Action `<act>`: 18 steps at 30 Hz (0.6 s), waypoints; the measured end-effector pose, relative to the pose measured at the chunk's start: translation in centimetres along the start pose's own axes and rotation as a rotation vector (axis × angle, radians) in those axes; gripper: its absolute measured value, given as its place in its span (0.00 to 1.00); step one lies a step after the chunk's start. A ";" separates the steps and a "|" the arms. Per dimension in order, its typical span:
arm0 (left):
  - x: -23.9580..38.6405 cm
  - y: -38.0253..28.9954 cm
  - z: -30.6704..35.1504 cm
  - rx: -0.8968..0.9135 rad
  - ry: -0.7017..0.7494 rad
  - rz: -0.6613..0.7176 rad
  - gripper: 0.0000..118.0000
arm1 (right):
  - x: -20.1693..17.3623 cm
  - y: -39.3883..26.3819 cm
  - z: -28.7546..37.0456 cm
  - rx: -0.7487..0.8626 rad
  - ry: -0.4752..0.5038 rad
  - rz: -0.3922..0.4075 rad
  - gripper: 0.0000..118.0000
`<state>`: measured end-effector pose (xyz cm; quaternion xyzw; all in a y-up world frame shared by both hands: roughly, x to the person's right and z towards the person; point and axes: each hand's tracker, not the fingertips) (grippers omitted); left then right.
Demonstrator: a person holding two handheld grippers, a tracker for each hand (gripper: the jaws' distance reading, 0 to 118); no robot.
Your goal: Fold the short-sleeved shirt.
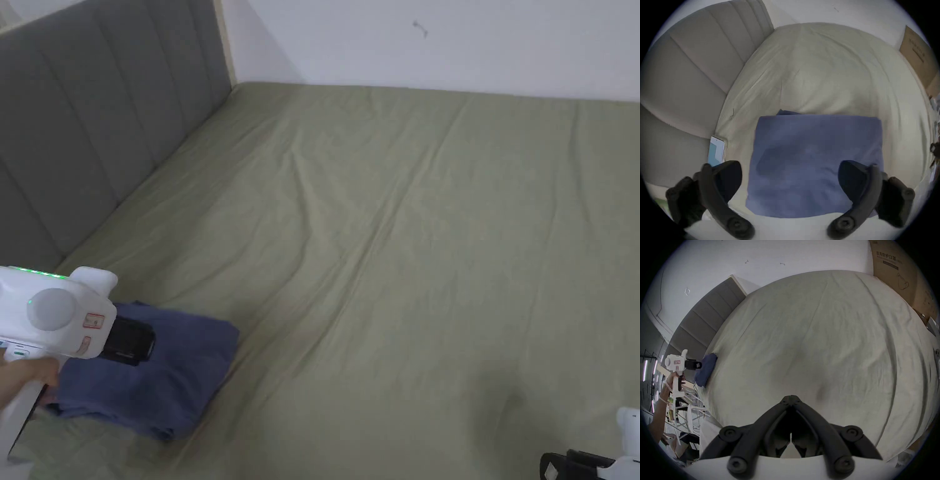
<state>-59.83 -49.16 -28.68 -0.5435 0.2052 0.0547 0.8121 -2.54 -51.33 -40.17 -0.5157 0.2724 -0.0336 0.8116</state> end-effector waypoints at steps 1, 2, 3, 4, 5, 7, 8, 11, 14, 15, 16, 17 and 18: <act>0.0 -0.2 0.8 -0.006 -0.006 0.036 0.98 | 0.1 0.0 0.2 0.004 0.001 0.003 0.00; 0.2 -0.4 1.6 -0.010 -0.009 0.063 0.98 | 0.1 0.0 0.4 0.008 0.003 0.005 0.00; 0.5 -0.8 2.8 0.011 -0.038 0.084 0.97 | 0.1 0.1 0.7 0.012 0.007 0.006 0.00; 0.9 -1.1 4.1 0.061 -0.084 0.103 0.90 | 0.1 0.1 1.0 0.021 0.014 0.004 0.00; 1.5 -1.6 5.3 0.098 -0.123 0.131 0.74 | 0.2 0.0 1.1 0.033 0.022 0.002 0.00; 3.5 -2.7 7.6 0.154 -0.207 0.179 0.03 | -0.2 -0.1 1.8 0.052 0.007 0.001 0.00; 4.6 -3.2 8.4 0.169 -0.226 0.175 0.00 | -0.4 -0.1 2.2 0.068 -0.003 0.002 0.00; 9.3 -5.0 11.9 0.250 -0.243 0.117 0.00 | -1.3 -0.5 4.1 0.120 0.021 0.010 0.00; 13.7 -7.0 15.6 0.342 -0.222 0.108 0.00 | -2.0 -1.0 5.9 0.168 -0.007 0.033 0.00; 15.0 -7.8 17.0 0.388 -0.230 0.130 0.00 | -2.3 -1.3 6.7 0.208 -0.031 0.055 0.00; 16.0 -8.2 18.0 0.410 -0.227 0.123 0.00 | -2.5 -1.6 7.5 0.221 -0.040 0.073 0.00; 16.9 -8.7 19.1 0.434 -0.224 0.096 0.00 | -2.9 -1.9 8.4 0.230 -0.036 0.088 0.00; 18.0 -9.3 20.4 0.474 -0.209 0.081 0.00 | -3.2 -2.1 9.3 0.255 -0.050 0.107 0.00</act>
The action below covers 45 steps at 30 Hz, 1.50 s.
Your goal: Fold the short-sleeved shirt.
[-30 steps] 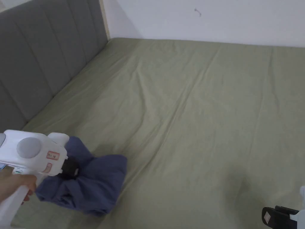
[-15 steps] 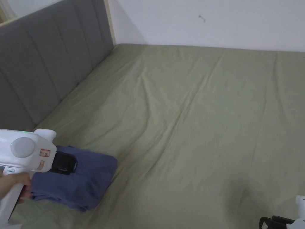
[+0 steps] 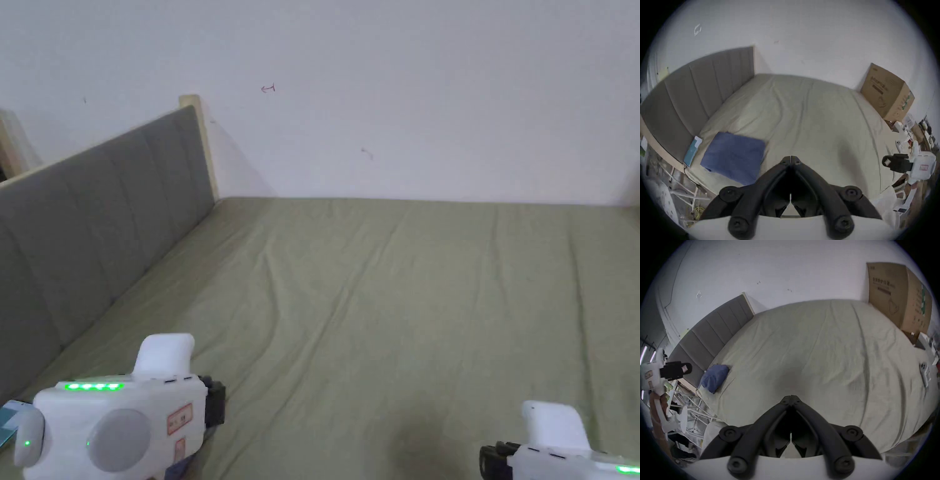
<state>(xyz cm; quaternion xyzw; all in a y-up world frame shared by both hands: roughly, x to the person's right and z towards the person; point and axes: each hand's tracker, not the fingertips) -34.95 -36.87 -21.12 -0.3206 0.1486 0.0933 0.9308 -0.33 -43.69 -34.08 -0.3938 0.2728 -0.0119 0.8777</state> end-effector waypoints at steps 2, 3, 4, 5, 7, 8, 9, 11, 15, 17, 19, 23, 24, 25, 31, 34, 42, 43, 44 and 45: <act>2.3 -0.1 1.9 0.083 0.046 -0.084 0.00 | -0.4 0.1 1.7 0.049 -0.030 0.032 0.00; 3.3 0.0 3.0 0.125 0.073 -0.112 0.00 | -0.6 0.3 2.5 0.076 -0.056 0.047 0.00; 4.0 0.0 4.1 0.174 0.093 -0.105 0.00 | -0.8 0.5 3.4 0.107 -0.081 0.045 0.00; 4.8 0.0 5.3 0.207 0.074 -0.084 0.00 | -0.9 0.8 4.4 0.140 -0.091 0.045 0.00; 6.0 0.1 7.5 0.276 0.067 -0.070 0.00 | -0.9 1.5 6.0 0.223 -0.126 0.042 0.00; 6.6 0.1 8.5 0.314 0.073 -0.084 0.00 | -1.1 1.9 7.0 0.261 -0.140 0.053 0.00; 7.3 0.1 9.5 0.353 0.093 -0.106 0.00 | -1.3 2.3 8.2 0.306 -0.144 0.061 0.00; 8.4 0.2 11.2 0.423 0.102 -0.135 0.00 | -1.9 3.1 10.2 0.376 -0.145 0.085 0.00; 10.0 0.8 14.0 0.482 0.058 -0.115 0.00 | -3.6 4.1 14.3 0.497 -0.215 0.112 0.00; 10.7 0.7 14.8 0.503 0.067 -0.119 0.00 | -4.3 4.2 15.6 0.536 -0.231 0.129 0.00; 11.5 0.5 15.4 0.529 0.070 -0.133 0.00 | -5.3 3.7 17.0 0.579 -0.272 0.154 0.00; 12.0 0.1 15.8 0.551 0.072 -0.146 0.00 | -5.9 2.9 17.9 0.604 -0.292 0.161 0.02; 11.9 0.1 15.9 0.550 0.076 -0.142 0.04 | -5.9 2.8 18.1 0.606 -0.293 0.154 0.10; 11.9 0.0 15.8 0.552 0.078 -0.138 0.21 | -5.9 2.6 18.3 0.612 -0.295 0.146 0.26; 11.6 -0.1 15.8 0.517 0.017 -0.120 0.99 | -5.2 2.2 18.5 0.653 -0.328 0.121 0.92; 11.8 -0.2 15.8 0.563 0.056 -0.104 0.99 | -5.1 2.1 18.7 0.675 -0.349 0.118 0.94; 11.7 0.1 15.4 0.496 -0.036 -0.089 0.99 | -4.8 2.3 18.5 0.661 -0.349 0.134 0.95; 11.5 0.2 15.3 0.478 -0.045 -0.088 0.99 | -4.7 2.2 18.4 0.659 -0.349 0.136 0.95; 11.5 0.3 15.3 0.479 -0.035 -0.086 0.99 | -4.7 2.1 18.4 0.657 -0.346 0.135 0.95; 11.6 0.1 15.2 0.485 -0.031 -0.089 0.99 | -4.6 2.1 18.4 0.653 -0.340 0.133 0.95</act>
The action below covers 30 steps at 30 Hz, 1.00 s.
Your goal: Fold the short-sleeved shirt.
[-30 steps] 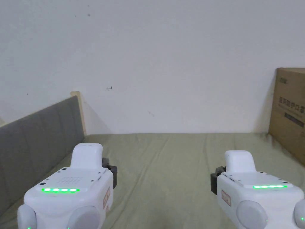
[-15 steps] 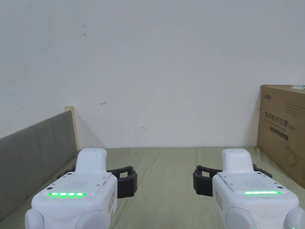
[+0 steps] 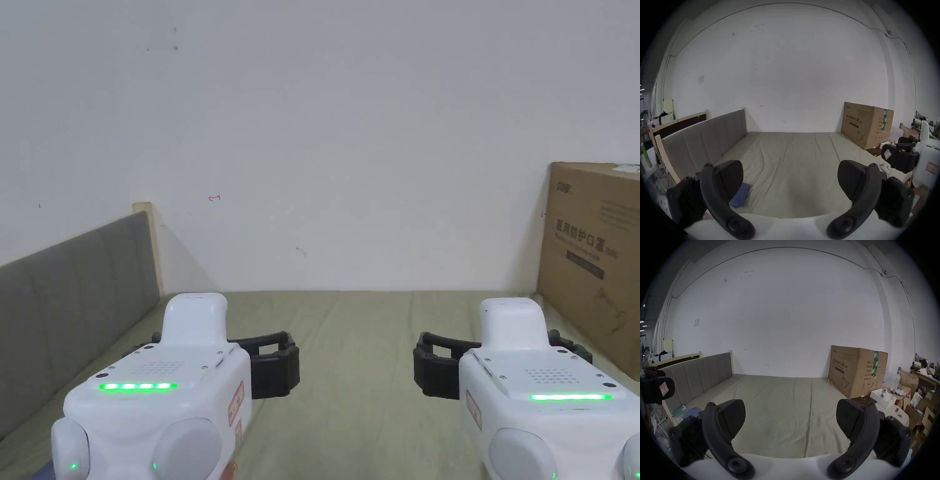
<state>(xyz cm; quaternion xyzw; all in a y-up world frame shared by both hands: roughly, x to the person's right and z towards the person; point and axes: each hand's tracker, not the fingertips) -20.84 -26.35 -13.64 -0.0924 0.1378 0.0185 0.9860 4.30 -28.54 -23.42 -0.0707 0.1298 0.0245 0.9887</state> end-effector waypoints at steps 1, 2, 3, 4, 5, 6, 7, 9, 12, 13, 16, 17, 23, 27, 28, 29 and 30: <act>0.0 -0.2 0.0 0.017 0.008 -0.018 0.99 | 0.0 -0.1 0.0 -0.002 0.002 -0.003 0.95; 0.2 -0.2 0.0 0.024 0.033 -0.036 0.99 | 0.1 -0.2 0.0 -0.004 0.001 -0.005 0.95; 0.5 0.0 -0.1 0.003 0.093 -0.051 0.99 | 0.1 -0.2 -0.1 -0.007 0.002 -0.004 0.95; 0.8 -0.1 -0.2 -0.004 0.131 -0.055 0.99 | 0.1 -0.3 -0.2 -0.009 0.003 -0.002 0.95; 0.9 -0.1 -0.3 -0.020 0.147 -0.052 0.99 | 0.1 -0.3 -0.2 -0.014 0.006 0.002 0.95; 0.8 -0.1 -0.5 -0.024 0.134 -0.051 0.99 | 0.1 -0.3 -0.2 -0.019 0.012 0.008 0.95; 0.6 -0.1 -0.5 -0.029 0.122 -0.043 0.99 | 0.1 -0.4 -0.2 -0.019 0.012 0.010 0.95; 0.1 -0.3 -0.4 -0.046 0.068 -0.007 0.99 | 0.0 -0.4 -0.2 -0.023 0.013 0.011 0.95; 0.1 -0.4 -0.4 -0.051 0.072 0.010 0.99 | 0.1 -0.5 -0.2 -0.025 0.016 0.010 0.95; 0.1 -0.4 -0.4 -0.054 0.089 0.004 0.99 | 0.1 -0.5 -0.2 -0.024 0.017 0.009 0.95; 0.1 -0.5 -0.1 -0.039 0.084 -0.029 0.99 | 0.2 -0.5 -0.3 -0.031 0.022 0.006 0.95; 0.2 -0.5 0.1 -0.037 0.084 -0.040 0.99 | 0.3 -0.6 -0.3 -0.031 0.021 0.004 0.95; 0.6 -0.4 0.3 -0.032 0.105 -0.068 0.99 | 0.6 -0.7 -0.4 -0.042 0.025 -0.023 0.95; 0.6 -0.6 0.2 -0.037 0.094 -0.071 0.99 | 0.5 -0.8 -0.3 -0.038 0.017 -0.014 0.95; 0.6 -0.7 0.1 -0.035 0.093 -0.072 0.99 | 0.5 -0.8 -0.4 -0.040 0.019 -0.010 0.95; 0.6 -0.8 0.2 -0.033 0.094 -0.072 0.99 | 0.5 -0.8 -0.4 -0.040 0.019 -0.010 0.95; 0.7 -0.9 0.1 -0.029 0.097 -0.076 0.99 | 0.5 -0.9 -0.5 -0.041 0.019 -0.012 0.95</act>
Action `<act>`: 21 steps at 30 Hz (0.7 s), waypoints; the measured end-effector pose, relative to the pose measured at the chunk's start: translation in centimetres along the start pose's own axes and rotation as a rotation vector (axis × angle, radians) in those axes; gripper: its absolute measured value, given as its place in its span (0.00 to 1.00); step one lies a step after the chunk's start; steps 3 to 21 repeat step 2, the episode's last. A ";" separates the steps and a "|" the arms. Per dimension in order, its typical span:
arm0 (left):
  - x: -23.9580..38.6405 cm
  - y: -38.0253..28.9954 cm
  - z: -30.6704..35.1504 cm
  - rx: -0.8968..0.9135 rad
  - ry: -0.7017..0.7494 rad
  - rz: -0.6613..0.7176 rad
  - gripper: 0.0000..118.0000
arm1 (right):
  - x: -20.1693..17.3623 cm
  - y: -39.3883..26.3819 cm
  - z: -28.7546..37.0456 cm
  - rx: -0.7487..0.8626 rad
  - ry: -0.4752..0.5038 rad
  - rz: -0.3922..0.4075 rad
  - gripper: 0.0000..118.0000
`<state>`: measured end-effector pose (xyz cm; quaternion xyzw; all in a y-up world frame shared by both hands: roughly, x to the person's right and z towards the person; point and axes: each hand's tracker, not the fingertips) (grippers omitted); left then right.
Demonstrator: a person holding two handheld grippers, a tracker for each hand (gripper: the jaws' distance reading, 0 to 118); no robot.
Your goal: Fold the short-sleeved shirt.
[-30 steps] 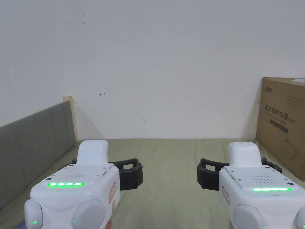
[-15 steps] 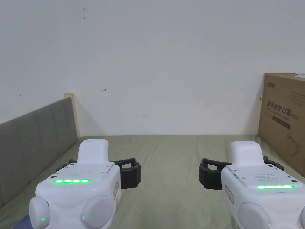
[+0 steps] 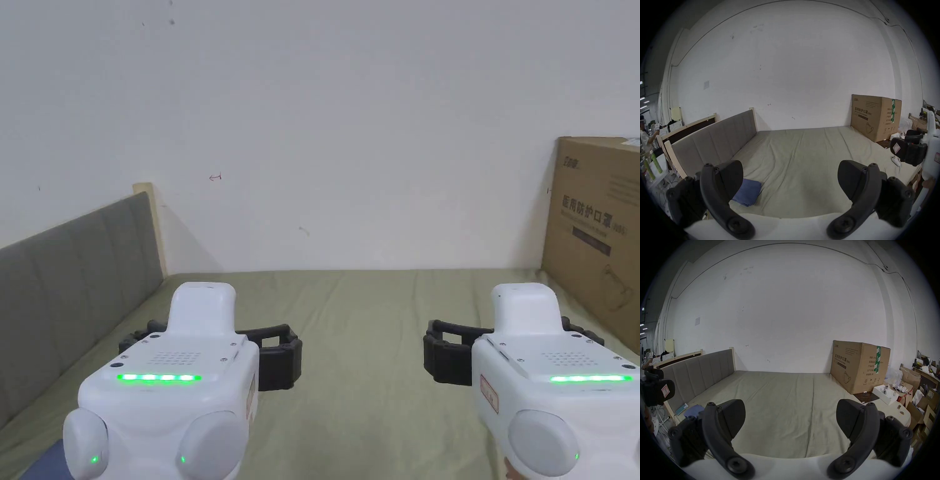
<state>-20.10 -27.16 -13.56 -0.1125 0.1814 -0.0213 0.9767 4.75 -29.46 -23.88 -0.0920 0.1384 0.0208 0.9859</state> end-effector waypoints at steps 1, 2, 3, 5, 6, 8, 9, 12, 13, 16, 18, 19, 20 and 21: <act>0.0 0.0 0.0 0.007 0.007 0.005 0.99 | 0.0 0.0 -0.1 -0.002 0.001 -0.001 0.95; 0.0 0.0 0.0 0.011 0.010 0.008 0.99 | 0.0 0.0 -0.1 -0.002 0.001 -0.004 0.95; 0.0 0.0 0.0 0.011 0.010 0.008 0.99 | 0.0 0.0 -0.1 -0.002 0.001 -0.004 0.95; 0.0 0.0 0.0 0.011 0.010 0.008 0.99 | 0.0 0.0 -0.1 -0.002 0.001 -0.004 0.95; 0.0 0.0 0.0 0.011 0.010 0.008 0.99 | 0.0 0.0 -0.1 -0.002 0.001 -0.004 0.95; 0.0 0.0 0.0 0.011 0.010 0.008 0.99 | 0.0 0.0 -0.1 -0.002 0.001 -0.004 0.95; 0.0 0.0 0.0 0.011 0.010 0.008 0.99 | 0.0 0.0 -0.1 -0.002 0.001 -0.004 0.95; 0.0 0.0 0.0 0.011 0.010 0.008 0.99 | 0.0 0.0 -0.1 -0.002 0.001 -0.004 0.95; 0.0 0.0 0.0 0.011 0.010 0.008 0.99 | 0.0 0.0 -0.1 -0.002 0.001 -0.004 0.95; 0.0 0.0 0.0 0.011 0.010 0.008 0.99 | 0.0 0.0 -0.1 -0.002 0.001 -0.004 0.95; 0.0 0.0 0.0 0.011 0.010 0.008 0.99 | 0.0 0.0 -0.1 -0.002 0.001 -0.004 0.95; 0.0 0.0 0.0 0.011 0.010 0.008 0.99 | 0.0 0.0 -0.1 -0.002 0.001 -0.004 0.95; 0.0 0.0 0.0 0.011 0.010 0.008 0.99 | 0.0 0.0 -0.1 -0.002 0.001 -0.004 0.95; 0.0 0.0 0.0 0.011 0.010 0.008 0.99 | 0.0 0.0 -0.1 -0.002 0.001 -0.004 0.95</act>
